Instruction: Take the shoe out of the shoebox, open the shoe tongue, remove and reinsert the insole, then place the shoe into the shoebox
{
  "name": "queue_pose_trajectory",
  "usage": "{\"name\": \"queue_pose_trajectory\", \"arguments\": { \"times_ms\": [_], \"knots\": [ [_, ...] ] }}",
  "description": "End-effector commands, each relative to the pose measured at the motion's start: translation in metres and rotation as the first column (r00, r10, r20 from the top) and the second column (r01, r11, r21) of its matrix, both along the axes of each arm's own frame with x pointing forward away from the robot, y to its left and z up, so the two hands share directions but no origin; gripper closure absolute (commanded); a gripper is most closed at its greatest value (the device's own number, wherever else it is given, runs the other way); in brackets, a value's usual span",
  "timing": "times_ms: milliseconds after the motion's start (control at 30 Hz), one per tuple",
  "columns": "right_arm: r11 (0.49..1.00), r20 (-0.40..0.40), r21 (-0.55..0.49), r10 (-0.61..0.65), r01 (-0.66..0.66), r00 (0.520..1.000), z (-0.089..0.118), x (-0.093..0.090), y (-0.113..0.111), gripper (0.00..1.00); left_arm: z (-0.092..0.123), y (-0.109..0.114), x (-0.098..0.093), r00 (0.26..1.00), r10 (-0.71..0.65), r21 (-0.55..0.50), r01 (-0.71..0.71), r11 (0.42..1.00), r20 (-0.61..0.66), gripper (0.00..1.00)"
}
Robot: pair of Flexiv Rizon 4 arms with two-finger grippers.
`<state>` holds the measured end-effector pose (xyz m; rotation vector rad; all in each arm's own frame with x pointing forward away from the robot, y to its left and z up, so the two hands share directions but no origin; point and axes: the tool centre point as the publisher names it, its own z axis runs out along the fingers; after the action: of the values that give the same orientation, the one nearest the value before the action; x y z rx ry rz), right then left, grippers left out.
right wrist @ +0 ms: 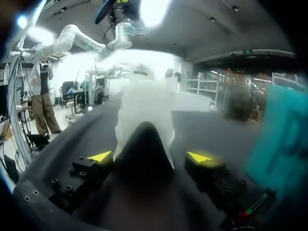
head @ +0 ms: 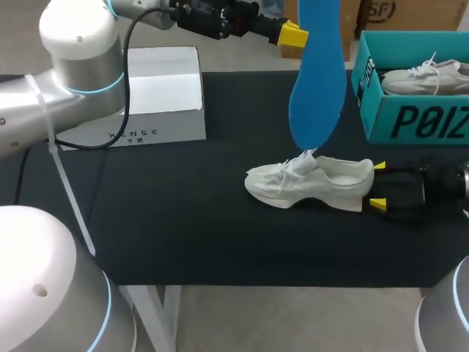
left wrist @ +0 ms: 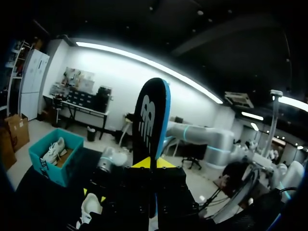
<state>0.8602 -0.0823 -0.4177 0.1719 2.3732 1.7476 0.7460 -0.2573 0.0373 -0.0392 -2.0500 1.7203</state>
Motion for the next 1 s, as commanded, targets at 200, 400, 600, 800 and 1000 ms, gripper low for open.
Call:
{"name": "queue_pose_trajectory", "arguments": {
  "times_ms": [200,400,600,800,1000],
  "knots": [
    [0.982,0.029,-0.189,-0.014,0.019,0.999,0.045,-0.013,-0.008,0.0,0.0,0.0,0.0,1.0,0.0,0.0,0.0,1.0,0.001,1.0],
    [0.909,0.018,-0.408,-0.085,0.085,0.996,0.068,-0.018,-0.016,0.0,0.0,0.0,0.0,1.0,0.0,0.0,0.0,1.0,0.001,1.0],
    [0.803,0.014,-0.583,-0.143,0.124,0.99,0.08,-0.02,-0.025,0.0,0.0,0.0,0.0,1.0,0.0,0.0,0.0,1.0,0.001,1.0],
    [0.653,0.039,-0.74,-0.199,0.162,0.979,0.088,-0.019,-0.02,0.0,0.0,0.0,0.0,1.0,0.0,0.0,0.0,1.0,0.001,1.0],
    [0.546,0.093,-0.809,-0.246,0.218,0.965,0.1,-0.016,-0.013,0.0,0.0,0.0,0.0,1.0,0.0,0.0,0.0,1.0,0.001,1.0]
  ]
}}
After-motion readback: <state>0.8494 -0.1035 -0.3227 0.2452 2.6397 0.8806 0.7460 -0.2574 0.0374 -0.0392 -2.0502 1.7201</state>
